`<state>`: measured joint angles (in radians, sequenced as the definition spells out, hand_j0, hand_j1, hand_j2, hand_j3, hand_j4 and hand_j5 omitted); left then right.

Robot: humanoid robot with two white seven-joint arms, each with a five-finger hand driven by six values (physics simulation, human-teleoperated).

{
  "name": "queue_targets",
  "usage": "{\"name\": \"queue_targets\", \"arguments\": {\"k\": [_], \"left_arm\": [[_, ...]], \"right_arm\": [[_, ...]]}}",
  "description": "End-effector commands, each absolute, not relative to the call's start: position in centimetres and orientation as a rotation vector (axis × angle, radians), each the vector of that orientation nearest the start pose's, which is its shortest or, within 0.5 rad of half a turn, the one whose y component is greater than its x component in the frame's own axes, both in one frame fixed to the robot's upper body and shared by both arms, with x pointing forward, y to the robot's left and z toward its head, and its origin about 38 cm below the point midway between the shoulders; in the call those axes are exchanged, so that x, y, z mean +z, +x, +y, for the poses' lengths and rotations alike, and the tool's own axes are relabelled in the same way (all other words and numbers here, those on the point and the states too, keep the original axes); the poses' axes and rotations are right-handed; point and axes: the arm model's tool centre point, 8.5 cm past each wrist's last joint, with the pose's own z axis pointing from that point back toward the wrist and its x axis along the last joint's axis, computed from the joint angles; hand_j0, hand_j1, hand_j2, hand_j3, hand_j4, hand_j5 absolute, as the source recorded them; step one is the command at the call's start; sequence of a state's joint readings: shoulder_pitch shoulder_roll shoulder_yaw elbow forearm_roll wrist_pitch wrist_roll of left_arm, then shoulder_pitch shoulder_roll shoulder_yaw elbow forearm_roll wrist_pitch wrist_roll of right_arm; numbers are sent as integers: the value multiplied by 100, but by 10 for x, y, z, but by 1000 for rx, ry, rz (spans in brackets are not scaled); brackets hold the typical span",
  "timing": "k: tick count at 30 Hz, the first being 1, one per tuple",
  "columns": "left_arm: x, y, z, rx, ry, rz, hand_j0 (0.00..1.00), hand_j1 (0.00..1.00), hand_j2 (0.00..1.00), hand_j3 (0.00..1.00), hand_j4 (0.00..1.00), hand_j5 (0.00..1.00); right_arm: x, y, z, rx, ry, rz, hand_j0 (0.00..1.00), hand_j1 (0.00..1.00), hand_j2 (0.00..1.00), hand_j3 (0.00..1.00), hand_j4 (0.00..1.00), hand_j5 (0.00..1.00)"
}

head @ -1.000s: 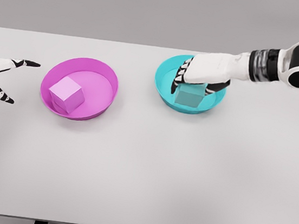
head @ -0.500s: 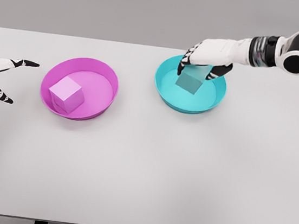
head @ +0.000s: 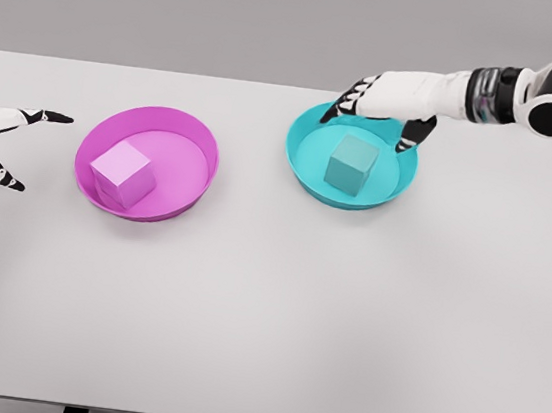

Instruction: Place the blocks in the corresponding plates according to their colors

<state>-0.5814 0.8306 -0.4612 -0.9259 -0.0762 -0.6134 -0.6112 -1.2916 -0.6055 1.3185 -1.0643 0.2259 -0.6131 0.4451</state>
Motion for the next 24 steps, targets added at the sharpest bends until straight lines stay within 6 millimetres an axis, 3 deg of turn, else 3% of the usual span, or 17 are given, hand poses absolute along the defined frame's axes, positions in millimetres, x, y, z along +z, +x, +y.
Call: {"name": "queue_targets", "arguments": {"k": [1,4,6,8,11,12,14,17,24], "left_arm": [[164,442,462,-1452,288,-1269,100,100,100,100,100,100],[164,442,462,-1451,288,-1268,100,100,100,100,100,100],[164,442,462,-1451,288,-1268,100,100,100,100,100,100],[164,442,462,-1451,288,-1268,100,100,100,100,100,100],[164,441,463,-1451,290,-1266,100,100,100,100,100,100],[164,441,463,-1451,290,-1266,100,100,100,100,100,100],[164,441,463,-1450,290,-1265,100,100,100,100,100,100],[164,441,463,-1450,290,-1265,100,100,100,100,100,100],[164,441,463,-1450,290,-1265,100,100,100,100,100,100]], "right_arm": [[292,522,-235,-3028,558,1902,100,100,100,100,100,100],[306,511,-279,-3003,611,2053,100,100,100,100,100,100],[299,495,-309,-2979,663,2121,100,100,100,100,100,100],[288,476,-327,-2993,654,2133,100,100,100,100,100,100],[288,452,-358,-2908,741,2266,100,100,100,100,100,100],[278,444,-366,-2932,732,2277,100,100,100,100,100,100],[243,428,-373,-3037,639,2256,100,100,100,100,100,100],[216,417,-378,-3116,568,2245,100,100,100,100,100,100],[212,415,-380,-3134,565,2236,100,100,100,100,100,100]]}}
